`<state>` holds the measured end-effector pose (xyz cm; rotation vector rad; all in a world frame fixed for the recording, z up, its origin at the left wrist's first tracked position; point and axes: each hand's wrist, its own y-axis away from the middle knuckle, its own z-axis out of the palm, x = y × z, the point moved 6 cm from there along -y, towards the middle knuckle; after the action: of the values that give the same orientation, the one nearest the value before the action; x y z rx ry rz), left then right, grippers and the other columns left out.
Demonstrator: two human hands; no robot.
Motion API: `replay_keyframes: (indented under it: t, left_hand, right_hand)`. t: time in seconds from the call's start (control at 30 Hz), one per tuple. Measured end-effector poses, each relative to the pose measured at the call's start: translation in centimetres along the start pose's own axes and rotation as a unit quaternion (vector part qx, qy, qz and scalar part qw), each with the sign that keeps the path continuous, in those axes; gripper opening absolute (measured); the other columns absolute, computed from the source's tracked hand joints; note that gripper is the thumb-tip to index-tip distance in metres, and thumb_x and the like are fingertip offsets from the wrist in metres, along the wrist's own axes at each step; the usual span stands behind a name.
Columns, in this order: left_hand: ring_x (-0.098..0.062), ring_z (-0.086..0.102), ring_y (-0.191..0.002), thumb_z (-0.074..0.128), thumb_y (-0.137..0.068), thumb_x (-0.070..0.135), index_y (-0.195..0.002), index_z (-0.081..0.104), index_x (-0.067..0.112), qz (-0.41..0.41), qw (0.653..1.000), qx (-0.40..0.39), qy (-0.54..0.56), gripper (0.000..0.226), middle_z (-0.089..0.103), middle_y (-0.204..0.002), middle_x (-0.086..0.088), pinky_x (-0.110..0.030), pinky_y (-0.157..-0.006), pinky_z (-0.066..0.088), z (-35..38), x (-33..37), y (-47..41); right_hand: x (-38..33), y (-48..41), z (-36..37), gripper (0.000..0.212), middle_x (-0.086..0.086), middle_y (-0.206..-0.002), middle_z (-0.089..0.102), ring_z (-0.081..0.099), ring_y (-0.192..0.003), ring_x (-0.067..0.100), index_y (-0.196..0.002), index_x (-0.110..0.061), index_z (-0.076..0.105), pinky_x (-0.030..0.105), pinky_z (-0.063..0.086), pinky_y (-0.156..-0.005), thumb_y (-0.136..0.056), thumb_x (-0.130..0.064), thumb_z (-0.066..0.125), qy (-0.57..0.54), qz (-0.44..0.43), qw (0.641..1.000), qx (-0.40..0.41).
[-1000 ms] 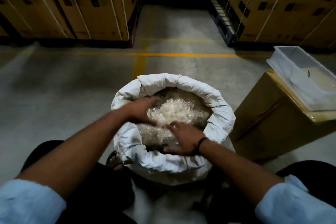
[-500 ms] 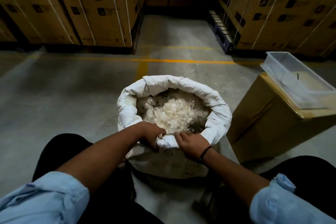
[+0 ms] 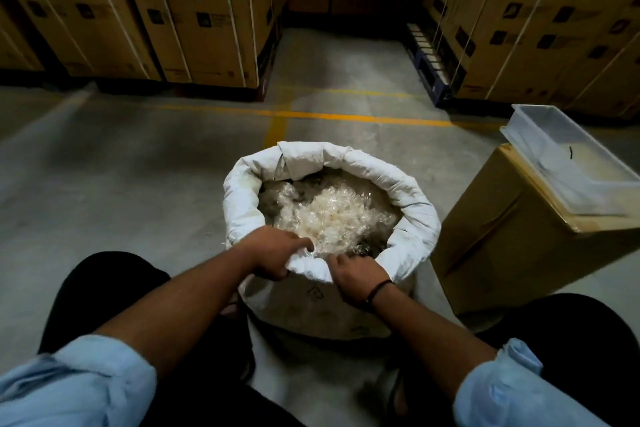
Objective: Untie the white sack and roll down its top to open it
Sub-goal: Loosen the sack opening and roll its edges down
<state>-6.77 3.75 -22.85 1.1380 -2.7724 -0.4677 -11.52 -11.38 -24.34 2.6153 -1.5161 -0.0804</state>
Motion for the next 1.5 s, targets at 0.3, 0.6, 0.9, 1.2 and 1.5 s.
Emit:
replay_keyframes:
  t: [0.3, 0.6, 0.9, 1.2, 1.5]
  left_hand:
    - [-0.03, 0.061, -0.102, 0.064, -0.078, 0.028, -0.122, 0.05, 0.021, -0.06, 0.99, -0.004, -0.125, 0.047, 0.063, -0.113, -0.002, -0.038, -0.087, 0.046, 0.2, -4.5, 2.1]
    - [-0.033, 0.063, -0.089, 0.076, -0.066, 0.029, -0.123, 0.064, 0.018, -0.11, 0.977, 0.097, -0.152, 0.06, 0.068, -0.103, -0.004, -0.04, -0.078, 0.047, 1.5, -6.4, 2.0]
    - [-0.029, 0.045, -0.133, 0.061, -0.083, 0.045, -0.152, 0.031, 0.028, -0.171, 0.982, -0.017, -0.075, 0.078, 0.047, -0.149, 0.002, -0.037, -0.109, 0.033, 1.6, -6.8, 1.4]
    - [-0.025, 0.054, -0.126, 0.071, -0.059, 0.085, -0.145, 0.042, 0.038, -0.006, 0.997, -0.066, 0.042, 0.101, 0.06, -0.137, -0.001, -0.036, -0.103, 0.04, -0.1, 1.2, -4.2]
    - [-0.029, 0.063, -0.115, 0.077, -0.079, 0.055, -0.14, 0.044, 0.018, 0.015, 0.994, -0.1, 0.029, 0.079, 0.061, -0.133, -0.006, -0.039, -0.092, 0.051, 2.0, 5.6, -5.4]
  right_hand:
    - [0.3, 1.4, 2.1, 0.038, 0.017, -0.098, 0.057, 0.062, -0.071, 0.038, -0.127, -0.01, 0.034, 0.043, 0.051, -0.049, -0.089, -0.013, 0.039, 0.041, 0.025, 0.998, 0.042]
    - [5.8, 1.9, 1.6, 0.099, 0.007, -0.153, 0.034, 0.04, -0.131, 0.033, -0.155, -0.018, 0.005, 0.044, 0.033, -0.107, -0.081, -0.033, 0.068, 0.091, -0.052, 0.983, -0.153]
    - [10.0, 2.5, -0.5, 0.03, 0.005, -0.078, 0.063, 0.057, -0.054, 0.027, -0.1, -0.014, 0.067, 0.036, 0.04, -0.058, -0.077, -0.016, 0.047, 0.144, -0.033, 0.979, 0.139]
    - [9.9, 0.7, 0.2, 0.04, 0.001, -0.103, 0.069, 0.066, -0.083, 0.027, -0.118, -0.021, 0.055, 0.043, 0.032, -0.081, -0.078, -0.021, 0.047, 0.075, 0.048, 0.994, 0.061]
    - [3.7, -1.0, 1.2, 0.097, 0.011, -0.14, 0.042, 0.038, -0.129, 0.034, -0.143, -0.025, 0.031, 0.056, 0.024, -0.107, -0.062, -0.064, 0.067, 0.022, 0.026, 0.987, -0.156]
